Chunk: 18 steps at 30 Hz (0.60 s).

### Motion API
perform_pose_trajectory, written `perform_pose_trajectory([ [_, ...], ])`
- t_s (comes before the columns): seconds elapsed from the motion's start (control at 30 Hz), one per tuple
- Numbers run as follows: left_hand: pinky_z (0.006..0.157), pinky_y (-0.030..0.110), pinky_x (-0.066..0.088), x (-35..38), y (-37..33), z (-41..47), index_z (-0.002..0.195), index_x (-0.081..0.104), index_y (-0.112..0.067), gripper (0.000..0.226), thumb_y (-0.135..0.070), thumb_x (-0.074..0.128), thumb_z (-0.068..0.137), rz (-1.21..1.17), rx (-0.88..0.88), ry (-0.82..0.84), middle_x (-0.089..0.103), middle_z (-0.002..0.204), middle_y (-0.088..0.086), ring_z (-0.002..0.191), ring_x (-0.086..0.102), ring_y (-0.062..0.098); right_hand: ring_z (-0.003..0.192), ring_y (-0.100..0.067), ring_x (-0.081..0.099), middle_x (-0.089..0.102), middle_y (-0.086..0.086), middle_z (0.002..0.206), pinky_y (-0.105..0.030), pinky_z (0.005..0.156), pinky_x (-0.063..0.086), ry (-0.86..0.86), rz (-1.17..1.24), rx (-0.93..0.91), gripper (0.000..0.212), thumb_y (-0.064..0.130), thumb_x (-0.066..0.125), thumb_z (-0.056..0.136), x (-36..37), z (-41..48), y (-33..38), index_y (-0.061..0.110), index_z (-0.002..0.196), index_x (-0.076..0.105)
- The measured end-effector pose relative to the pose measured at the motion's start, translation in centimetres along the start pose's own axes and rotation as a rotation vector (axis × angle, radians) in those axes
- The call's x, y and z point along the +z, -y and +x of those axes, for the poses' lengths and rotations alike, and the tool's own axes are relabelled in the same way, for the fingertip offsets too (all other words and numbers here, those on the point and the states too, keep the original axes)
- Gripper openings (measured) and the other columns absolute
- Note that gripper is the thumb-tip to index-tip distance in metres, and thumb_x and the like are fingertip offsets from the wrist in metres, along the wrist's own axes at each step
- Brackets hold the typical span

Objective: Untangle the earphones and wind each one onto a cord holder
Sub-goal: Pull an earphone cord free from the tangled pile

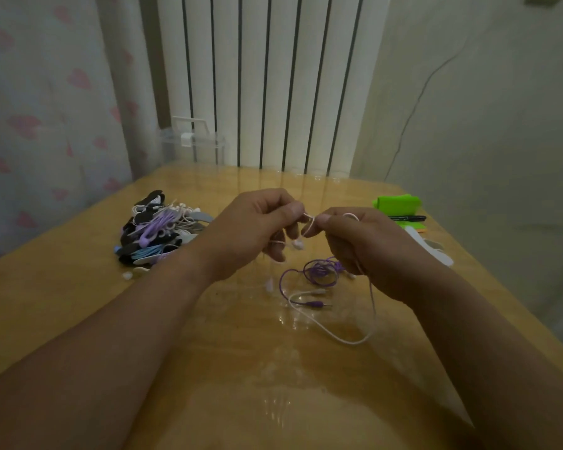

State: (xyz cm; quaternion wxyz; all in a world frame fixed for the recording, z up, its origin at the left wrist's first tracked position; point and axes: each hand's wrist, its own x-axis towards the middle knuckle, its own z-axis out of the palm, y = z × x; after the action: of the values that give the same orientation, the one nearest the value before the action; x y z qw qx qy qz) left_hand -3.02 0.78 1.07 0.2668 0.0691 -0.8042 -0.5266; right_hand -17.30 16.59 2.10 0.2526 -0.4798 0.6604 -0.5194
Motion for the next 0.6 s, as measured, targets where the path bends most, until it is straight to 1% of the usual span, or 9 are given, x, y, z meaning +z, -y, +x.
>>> perform_pose_trajectory([
  [0.07,0.057,0.027,0.044,-0.12,0.20,0.05,0.112,0.066,-0.017,0.011,-0.024,0.062,0.104,-0.003,-0.020,0.072,0.060,0.086,0.007,0.066,0.050,0.016,0.050,-0.016,0.026,0.035,-0.001,0.055,-0.031,0.049,0.024,-0.006,0.022,0.007,0.027,0.025,0.055,0.106,-0.13,0.08,-0.06,0.013,0.096,0.078],
  [0.13,0.061,0.025,0.046,-0.16,0.32,0.04,0.124,0.062,-0.033,0.027,-0.026,0.068,0.098,0.124,0.020,0.133,0.061,0.096,0.004,0.071,0.053,0.010,0.050,-0.016,0.029,0.036,-0.002,0.056,-0.032,0.050,0.025,-0.032,0.014,0.015,0.025,0.027,0.059,0.104,-0.10,0.11,-0.10,0.014,0.092,0.077],
  [0.17,0.066,0.024,0.049,-0.04,0.43,0.02,0.126,0.060,-0.036,0.032,-0.025,0.069,0.098,0.206,0.060,0.141,0.063,0.101,0.001,0.075,0.057,0.008,0.051,-0.016,0.030,0.037,-0.003,0.057,-0.033,0.051,0.025,-0.040,0.012,0.017,0.025,0.029,0.061,0.103,0.00,0.09,-0.12,0.016,0.088,0.077],
  [0.23,0.076,0.020,0.050,0.43,0.50,-0.05,0.125,0.062,-0.031,0.028,-0.022,0.069,0.099,0.275,0.143,0.126,0.068,0.106,-0.004,0.087,0.063,0.004,0.052,-0.016,0.029,0.036,-0.004,0.059,-0.035,0.051,0.024,-0.045,0.035,0.009,0.027,0.031,0.064,0.101,0.18,0.05,-0.15,0.020,0.079,0.076],
  [0.3,0.078,0.015,0.048,0.64,0.61,-0.09,0.116,0.066,-0.022,0.017,-0.020,0.068,0.100,0.267,0.173,0.099,0.071,0.102,-0.009,0.091,0.065,0.001,0.052,-0.017,0.026,0.033,-0.003,0.058,-0.034,0.051,0.023,-0.050,0.060,-0.004,0.031,0.032,0.062,0.102,0.16,0.05,-0.15,0.022,0.077,0.077],
  [0.4,0.077,0.025,0.054,0.42,0.73,-0.06,0.105,0.067,-0.019,0.005,-0.017,0.067,0.100,0.275,0.183,0.089,0.073,0.097,-0.011,0.091,0.068,0.006,0.051,-0.015,0.027,0.034,-0.002,0.056,-0.031,0.049,0.025,-0.073,0.017,-0.018,0.030,0.034,0.062,0.102,-0.09,0.06,-0.14,0.020,0.081,0.078],
  [0.47,0.067,0.026,0.055,0.38,0.54,-0.16,0.103,0.066,-0.019,0.005,-0.023,0.068,0.100,0.244,0.151,0.090,0.071,0.094,-0.007,0.080,0.065,0.004,0.051,-0.012,0.034,0.040,0.000,0.057,-0.031,0.050,0.029,-0.089,-0.069,-0.009,0.028,0.036,0.067,0.099,-0.12,0.04,-0.13,0.021,0.077,0.076],
  [0.53,0.059,0.028,0.053,0.57,0.29,-0.31,0.102,0.066,-0.015,0.017,-0.032,0.066,0.100,0.200,0.112,0.096,0.071,0.091,0.002,0.069,0.059,0.012,0.051,-0.011,0.037,0.044,0.001,0.057,-0.030,0.049,0.031,-0.087,-0.109,0.001,0.026,0.035,0.072,0.094,-0.05,0.02,-0.17,0.023,0.072,0.074],
  [0.6,0.057,0.033,0.053,0.70,0.21,-0.24,0.101,0.063,-0.006,0.025,-0.031,0.062,0.102,0.092,0.068,0.084,0.072,0.087,0.006,0.064,0.056,0.020,0.051,-0.012,0.034,0.042,0.001,0.057,-0.031,0.050,0.028,-0.048,-0.085,-0.006,0.025,0.035,0.069,0.097,-0.07,-0.06,-0.13,0.020,0.078,0.075],
])
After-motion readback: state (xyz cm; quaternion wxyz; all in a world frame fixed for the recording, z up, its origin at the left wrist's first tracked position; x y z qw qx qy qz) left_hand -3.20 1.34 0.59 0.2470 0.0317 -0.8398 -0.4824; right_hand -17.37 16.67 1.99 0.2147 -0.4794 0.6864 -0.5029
